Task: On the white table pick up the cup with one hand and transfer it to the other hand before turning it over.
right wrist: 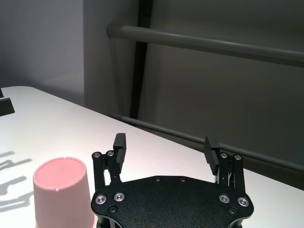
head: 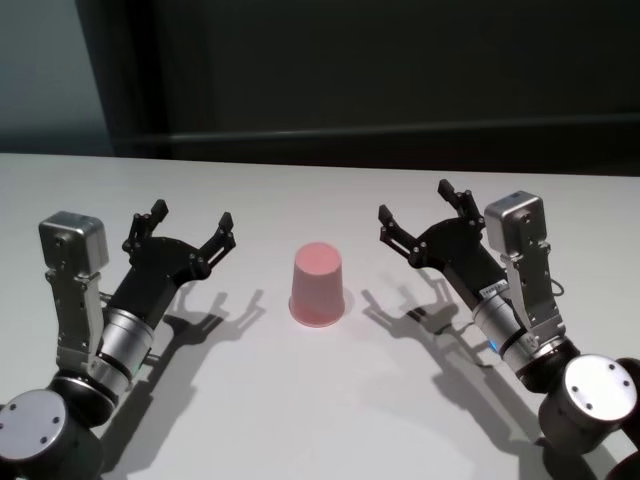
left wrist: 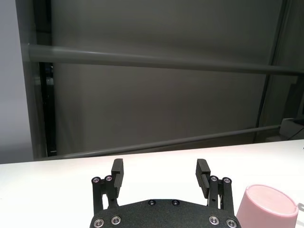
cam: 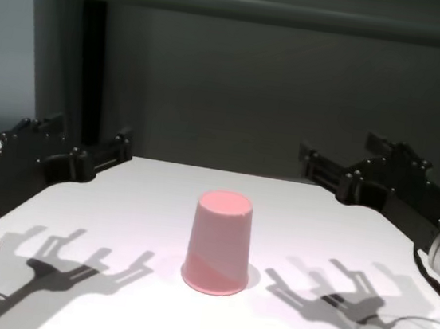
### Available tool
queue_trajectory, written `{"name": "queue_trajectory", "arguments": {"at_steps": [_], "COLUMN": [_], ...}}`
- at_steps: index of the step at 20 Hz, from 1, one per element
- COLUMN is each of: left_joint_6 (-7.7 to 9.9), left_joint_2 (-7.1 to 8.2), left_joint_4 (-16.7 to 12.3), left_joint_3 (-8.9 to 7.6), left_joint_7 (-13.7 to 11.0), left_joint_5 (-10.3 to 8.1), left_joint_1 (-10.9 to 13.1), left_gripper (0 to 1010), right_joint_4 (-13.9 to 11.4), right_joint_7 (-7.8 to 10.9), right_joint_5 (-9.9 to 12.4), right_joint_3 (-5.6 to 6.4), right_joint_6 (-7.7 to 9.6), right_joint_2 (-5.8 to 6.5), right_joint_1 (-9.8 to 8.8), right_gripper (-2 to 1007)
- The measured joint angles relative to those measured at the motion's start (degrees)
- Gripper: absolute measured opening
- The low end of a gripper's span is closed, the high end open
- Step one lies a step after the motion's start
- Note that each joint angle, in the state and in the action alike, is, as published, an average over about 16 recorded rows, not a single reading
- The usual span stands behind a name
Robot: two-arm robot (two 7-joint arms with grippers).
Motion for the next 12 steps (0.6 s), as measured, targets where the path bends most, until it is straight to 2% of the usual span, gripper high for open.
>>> {"name": "queue_trajectory", "arguments": {"at_steps": [6,12], "left_joint_6": [0.00,0.00], "left_joint_2": [0.00,0.00], "left_joint_4": [0.00,0.00], "left_joint_3": [0.00,0.00], "left_joint_7": [0.00,0.00], "left_joint_5": [0.00,0.00], "left_joint_1": [0.00,0.00], "left_gripper": [1001,1001], "right_joint_4": [-0.41,-0.29], "right_joint_7": [-4.34,-7.49], "right_joint_5": [-2.96,-5.68], "right_joint_3": [1.99,3.37], "right_joint_6": [-1.71,-3.51], "right_joint_2": [-0.34,-1.06], "right_joint_1": [-2.63,-4.51], "right_gripper": [1000,1000]}}
